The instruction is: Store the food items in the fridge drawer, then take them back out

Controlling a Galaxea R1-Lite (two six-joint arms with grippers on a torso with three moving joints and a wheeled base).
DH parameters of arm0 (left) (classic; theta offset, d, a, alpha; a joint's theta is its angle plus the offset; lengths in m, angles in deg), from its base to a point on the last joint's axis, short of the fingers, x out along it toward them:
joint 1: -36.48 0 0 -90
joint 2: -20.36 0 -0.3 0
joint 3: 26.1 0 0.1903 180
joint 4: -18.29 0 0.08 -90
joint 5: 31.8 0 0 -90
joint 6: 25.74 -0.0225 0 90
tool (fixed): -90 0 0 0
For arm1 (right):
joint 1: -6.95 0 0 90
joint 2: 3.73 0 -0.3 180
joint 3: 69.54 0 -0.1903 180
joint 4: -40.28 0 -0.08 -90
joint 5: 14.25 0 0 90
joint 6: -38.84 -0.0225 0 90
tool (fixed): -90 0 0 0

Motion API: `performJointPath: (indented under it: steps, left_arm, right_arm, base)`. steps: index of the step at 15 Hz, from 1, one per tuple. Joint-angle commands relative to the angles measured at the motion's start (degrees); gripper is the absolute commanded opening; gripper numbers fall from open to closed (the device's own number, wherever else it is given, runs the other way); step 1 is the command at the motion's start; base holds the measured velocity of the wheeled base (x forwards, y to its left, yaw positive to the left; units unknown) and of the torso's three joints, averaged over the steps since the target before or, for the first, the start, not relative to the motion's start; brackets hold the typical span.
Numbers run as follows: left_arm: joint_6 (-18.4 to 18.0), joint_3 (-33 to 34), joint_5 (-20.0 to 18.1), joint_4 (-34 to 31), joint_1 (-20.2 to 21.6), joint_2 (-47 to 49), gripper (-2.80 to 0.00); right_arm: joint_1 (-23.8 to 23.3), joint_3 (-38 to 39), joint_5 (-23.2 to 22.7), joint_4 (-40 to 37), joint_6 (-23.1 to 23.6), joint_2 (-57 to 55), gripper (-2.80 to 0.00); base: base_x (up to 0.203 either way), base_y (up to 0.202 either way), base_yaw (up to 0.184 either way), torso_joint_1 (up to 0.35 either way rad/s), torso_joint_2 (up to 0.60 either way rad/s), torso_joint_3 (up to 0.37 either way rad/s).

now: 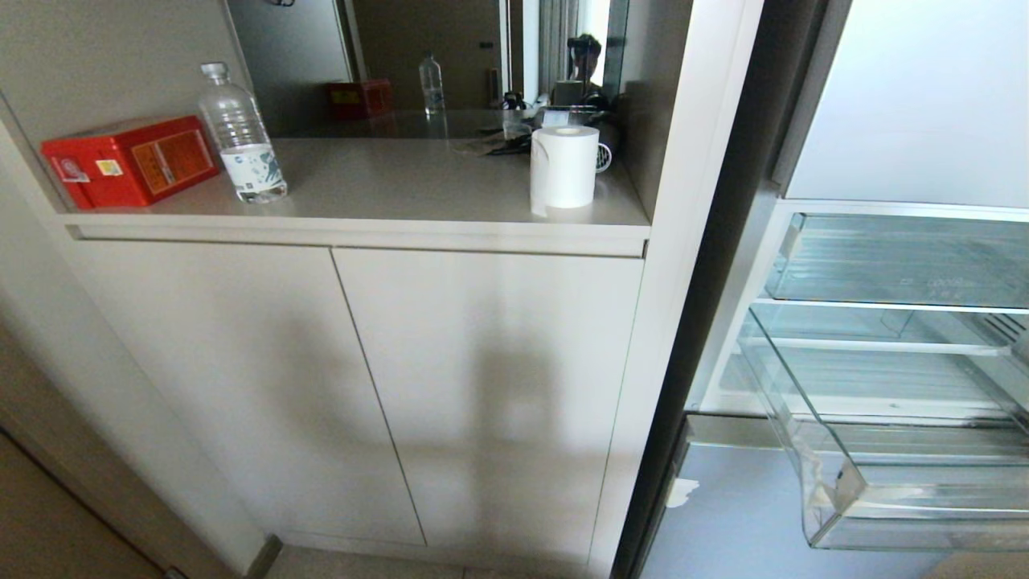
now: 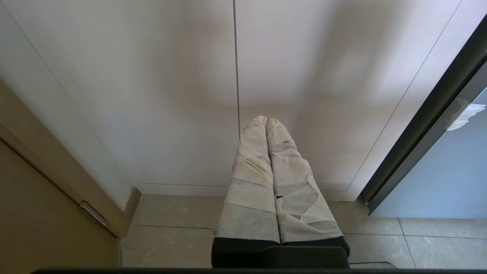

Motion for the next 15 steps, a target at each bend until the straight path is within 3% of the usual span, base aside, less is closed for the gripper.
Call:
performJointPath:
  steps: [1,3,5,9,15]
  left_arm:
    - [0.0,0.0,0.0,0.0,0.0,0.1,-2.8]
    - [0.0,0.0,0.0,0.0,0.0,0.1,-2.8]
    - [0.0,0.0,0.0,0.0,0.0,0.1,-2.8]
    - [0.0,0.0,0.0,0.0,0.0,0.1,-2.8]
    - [0.0,0.0,0.0,0.0,0.0,0.1,-2.8]
  right_arm:
    - [11.6,2.7,5.8,0.0,-0.5,9.5,-2.8]
    - [20.4,5.0,14.4,-0.1,-0.2,17.0,-2.8]
    - [24.0,7.3,19.2,-0.5,1.1,24.7,-2.8]
    - [27.0,14.1,22.5,-1.7,3.5,34.6,-2.8]
    - [26.0,25.1,22.7,-0.8,8.0,43.2,-2.8]
  base:
    - [0.0,0.0,0.0,0.0,0.0,0.0]
    - [0.0,0.0,0.0,0.0,0.0,0.0]
    - [0.0,0.0,0.0,0.0,0.0,0.0]
    - [0.0,0.0,0.0,0.0,0.0,0.0]
    - [0.0,0.0,0.0,0.0,0.0,0.0]
